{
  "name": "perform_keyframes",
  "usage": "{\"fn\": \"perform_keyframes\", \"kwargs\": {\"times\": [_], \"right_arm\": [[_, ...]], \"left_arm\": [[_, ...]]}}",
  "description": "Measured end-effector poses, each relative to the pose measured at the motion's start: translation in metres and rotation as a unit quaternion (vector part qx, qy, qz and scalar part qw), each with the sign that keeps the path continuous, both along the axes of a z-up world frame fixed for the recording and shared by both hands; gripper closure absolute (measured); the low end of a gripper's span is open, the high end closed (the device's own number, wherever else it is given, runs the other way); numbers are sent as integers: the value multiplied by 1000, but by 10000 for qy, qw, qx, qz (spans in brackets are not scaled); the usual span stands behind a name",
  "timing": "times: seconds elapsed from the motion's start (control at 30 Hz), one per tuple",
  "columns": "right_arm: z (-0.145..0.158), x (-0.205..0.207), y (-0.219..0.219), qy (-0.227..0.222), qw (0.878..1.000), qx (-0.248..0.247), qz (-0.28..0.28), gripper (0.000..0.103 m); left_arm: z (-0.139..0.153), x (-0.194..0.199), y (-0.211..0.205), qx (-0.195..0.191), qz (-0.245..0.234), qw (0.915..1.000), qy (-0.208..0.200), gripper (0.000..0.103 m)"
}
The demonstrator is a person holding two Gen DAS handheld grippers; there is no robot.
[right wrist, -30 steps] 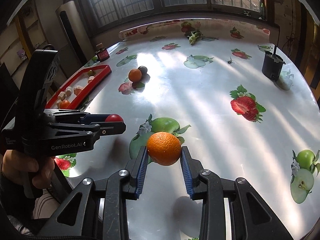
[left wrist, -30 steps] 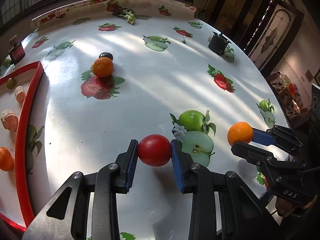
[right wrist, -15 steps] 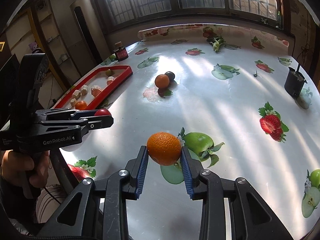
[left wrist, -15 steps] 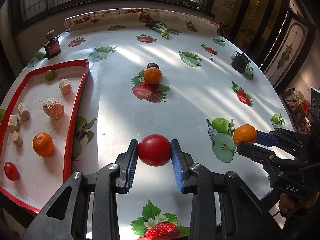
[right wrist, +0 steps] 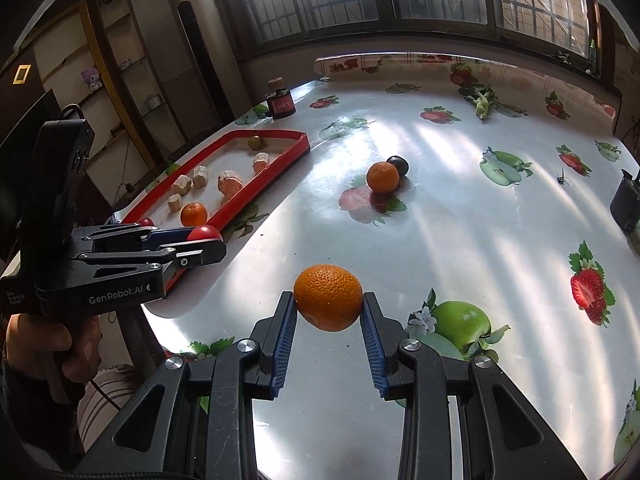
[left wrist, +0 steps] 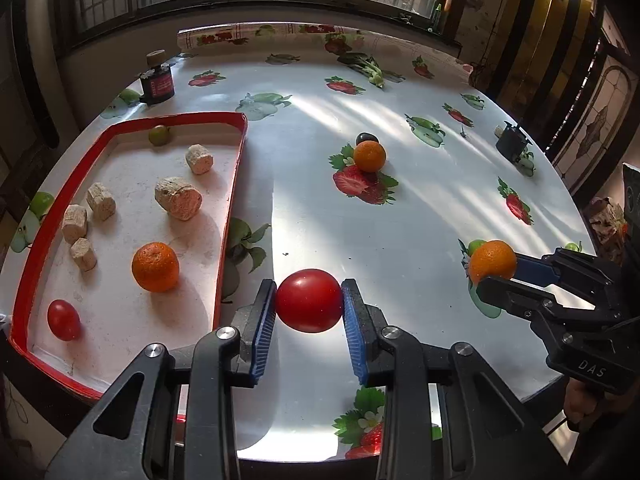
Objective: Organize fruits
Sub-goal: 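Carry the tomato toward the tray with the left tool while the right carries the orange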
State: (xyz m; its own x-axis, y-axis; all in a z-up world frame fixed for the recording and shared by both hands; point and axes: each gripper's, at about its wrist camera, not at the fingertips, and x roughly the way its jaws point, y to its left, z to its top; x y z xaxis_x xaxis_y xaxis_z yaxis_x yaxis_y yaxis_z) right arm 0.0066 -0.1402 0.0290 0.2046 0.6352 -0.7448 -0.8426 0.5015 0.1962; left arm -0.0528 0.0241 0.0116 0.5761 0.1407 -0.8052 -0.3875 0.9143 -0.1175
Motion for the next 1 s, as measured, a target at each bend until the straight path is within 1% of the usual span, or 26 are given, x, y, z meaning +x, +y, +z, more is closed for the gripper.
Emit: {"fn": "perform_keyframes", "kwargs": {"times": [0.23,0.43,1.0], "right_arm": [[2,-7,26,19,9996,21,269,70],[5,-13,48,-5,9988,48,494,70],[1,-18,81,62,9970,-35,776,70]], "left_arm": [[6,-14,20,74,288,9995,-42,73],[5,-22,33,115,467,9988,-6,73],[-2,-32,56,26,687,9976,49,73]]}}
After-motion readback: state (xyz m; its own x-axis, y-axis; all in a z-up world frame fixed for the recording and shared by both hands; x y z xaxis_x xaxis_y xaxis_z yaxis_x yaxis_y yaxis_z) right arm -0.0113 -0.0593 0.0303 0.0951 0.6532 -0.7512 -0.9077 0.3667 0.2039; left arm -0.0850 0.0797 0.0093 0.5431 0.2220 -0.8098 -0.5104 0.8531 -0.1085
